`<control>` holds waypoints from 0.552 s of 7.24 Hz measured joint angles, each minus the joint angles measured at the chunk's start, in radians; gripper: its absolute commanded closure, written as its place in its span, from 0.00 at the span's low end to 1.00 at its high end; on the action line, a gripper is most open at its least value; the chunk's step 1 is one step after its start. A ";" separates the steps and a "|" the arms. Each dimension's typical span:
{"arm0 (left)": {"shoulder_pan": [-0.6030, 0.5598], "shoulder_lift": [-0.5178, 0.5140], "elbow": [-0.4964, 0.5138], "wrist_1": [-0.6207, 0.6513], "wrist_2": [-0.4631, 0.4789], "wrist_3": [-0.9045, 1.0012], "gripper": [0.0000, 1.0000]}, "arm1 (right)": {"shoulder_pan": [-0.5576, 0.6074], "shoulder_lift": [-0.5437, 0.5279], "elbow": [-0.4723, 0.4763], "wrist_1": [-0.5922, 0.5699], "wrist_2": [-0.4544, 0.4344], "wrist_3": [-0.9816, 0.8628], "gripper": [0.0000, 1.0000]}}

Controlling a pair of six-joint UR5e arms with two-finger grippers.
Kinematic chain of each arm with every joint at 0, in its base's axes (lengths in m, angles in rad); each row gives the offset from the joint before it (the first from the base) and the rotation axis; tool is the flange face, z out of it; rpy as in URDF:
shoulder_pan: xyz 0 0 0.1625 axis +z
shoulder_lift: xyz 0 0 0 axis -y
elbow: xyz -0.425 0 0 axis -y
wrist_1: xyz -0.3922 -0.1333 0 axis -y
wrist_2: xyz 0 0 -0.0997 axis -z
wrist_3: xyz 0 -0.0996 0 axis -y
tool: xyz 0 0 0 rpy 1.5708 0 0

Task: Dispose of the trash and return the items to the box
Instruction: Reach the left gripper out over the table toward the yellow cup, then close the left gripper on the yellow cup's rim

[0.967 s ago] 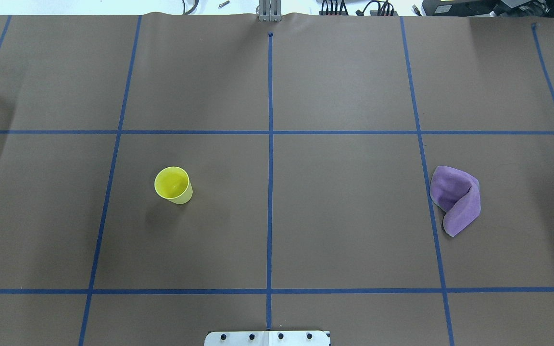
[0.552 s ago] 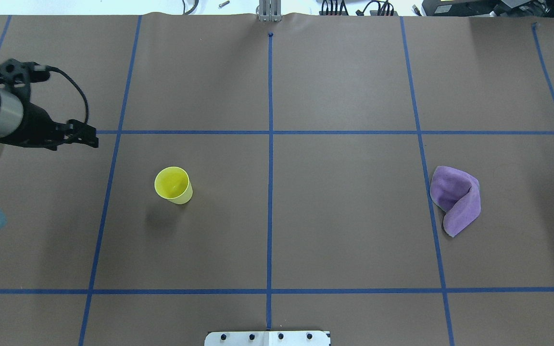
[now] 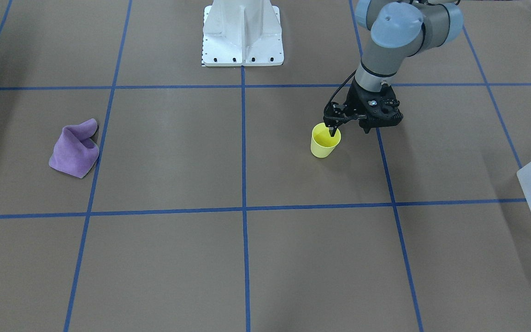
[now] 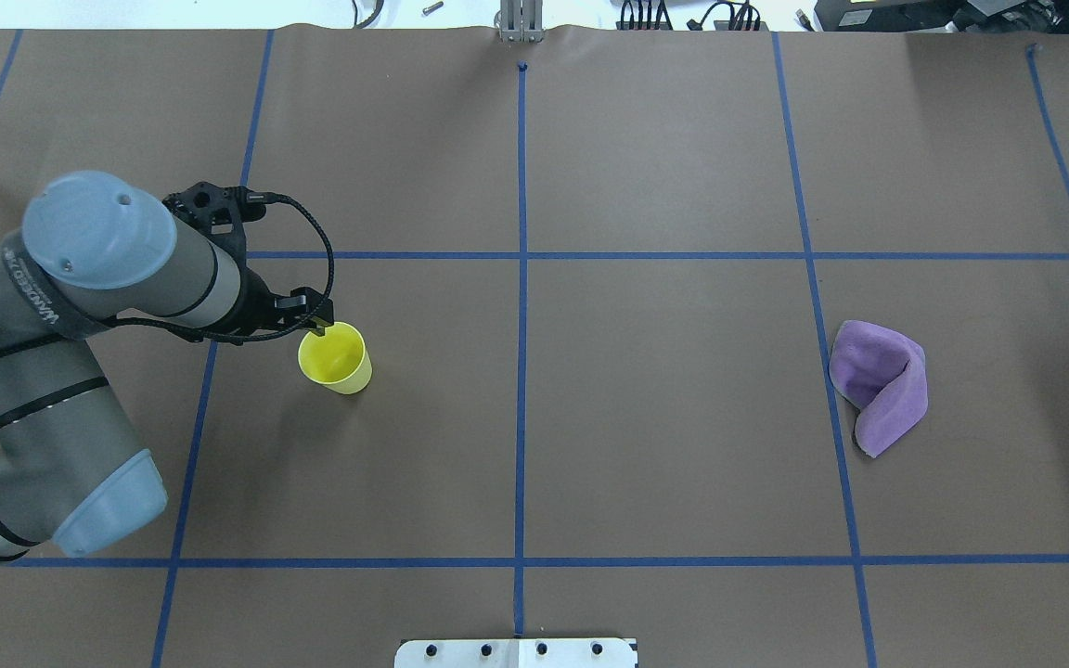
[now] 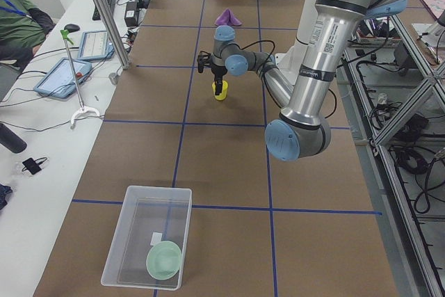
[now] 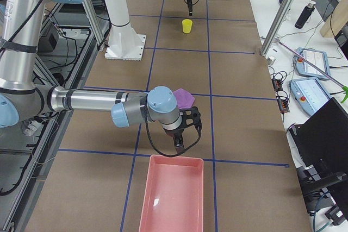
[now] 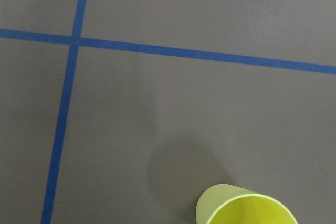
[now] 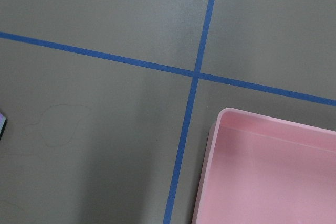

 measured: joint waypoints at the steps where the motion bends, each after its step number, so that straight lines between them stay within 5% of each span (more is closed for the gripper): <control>1: 0.019 -0.006 0.016 0.003 0.018 -0.006 0.23 | 0.000 0.000 0.000 0.000 0.000 0.000 0.00; 2: 0.034 -0.008 0.029 0.003 0.027 -0.007 0.31 | 0.000 0.000 0.000 0.000 0.000 0.000 0.00; 4: 0.070 -0.009 0.041 0.002 0.031 -0.008 0.89 | 0.000 0.000 -0.001 0.000 -0.001 0.000 0.00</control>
